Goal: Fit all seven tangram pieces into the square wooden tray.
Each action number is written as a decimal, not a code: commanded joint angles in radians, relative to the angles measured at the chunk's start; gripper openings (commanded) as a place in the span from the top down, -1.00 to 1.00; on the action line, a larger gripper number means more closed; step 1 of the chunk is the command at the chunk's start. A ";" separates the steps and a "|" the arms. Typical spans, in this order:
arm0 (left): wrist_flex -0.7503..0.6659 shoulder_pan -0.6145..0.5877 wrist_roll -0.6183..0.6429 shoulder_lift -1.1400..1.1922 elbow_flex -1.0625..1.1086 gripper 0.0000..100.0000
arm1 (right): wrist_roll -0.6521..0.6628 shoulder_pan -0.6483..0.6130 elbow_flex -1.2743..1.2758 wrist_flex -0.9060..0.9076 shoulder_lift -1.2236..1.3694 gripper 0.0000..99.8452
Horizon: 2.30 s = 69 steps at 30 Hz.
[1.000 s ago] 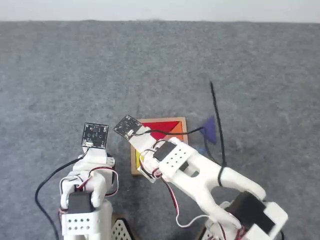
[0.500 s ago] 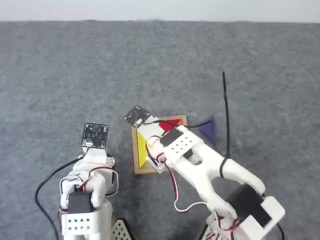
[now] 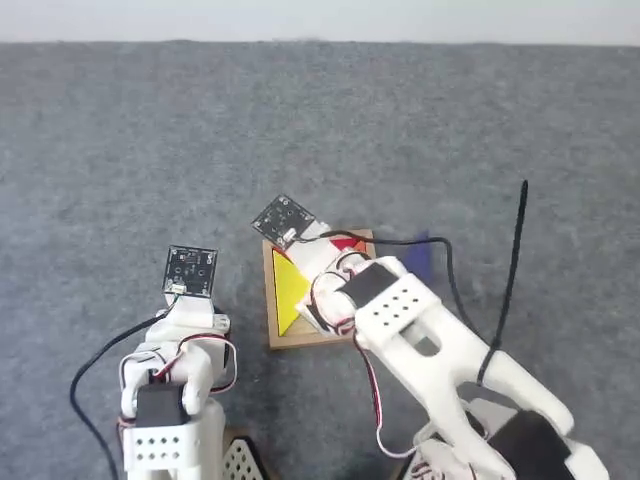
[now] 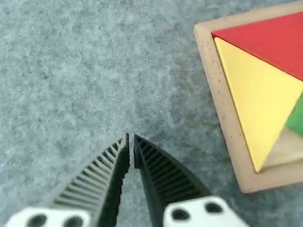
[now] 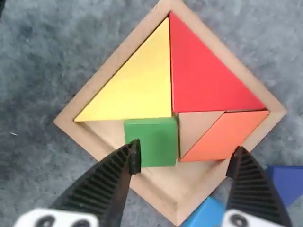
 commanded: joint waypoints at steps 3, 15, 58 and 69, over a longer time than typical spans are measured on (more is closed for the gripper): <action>0.003 0.005 -0.002 -0.015 -0.010 0.96 | 0.011 0.015 -0.008 -0.025 -0.024 0.40; 0.003 0.005 -0.002 -0.015 -0.010 0.96 | 0.021 0.303 -0.153 0.001 0.226 0.55; 0.003 0.005 -0.002 -0.015 -0.010 0.96 | 0.052 0.257 -0.092 0.038 0.257 0.66; 0.003 0.005 -0.002 -0.015 -0.010 0.96 | 0.054 0.265 -0.084 0.001 0.348 0.79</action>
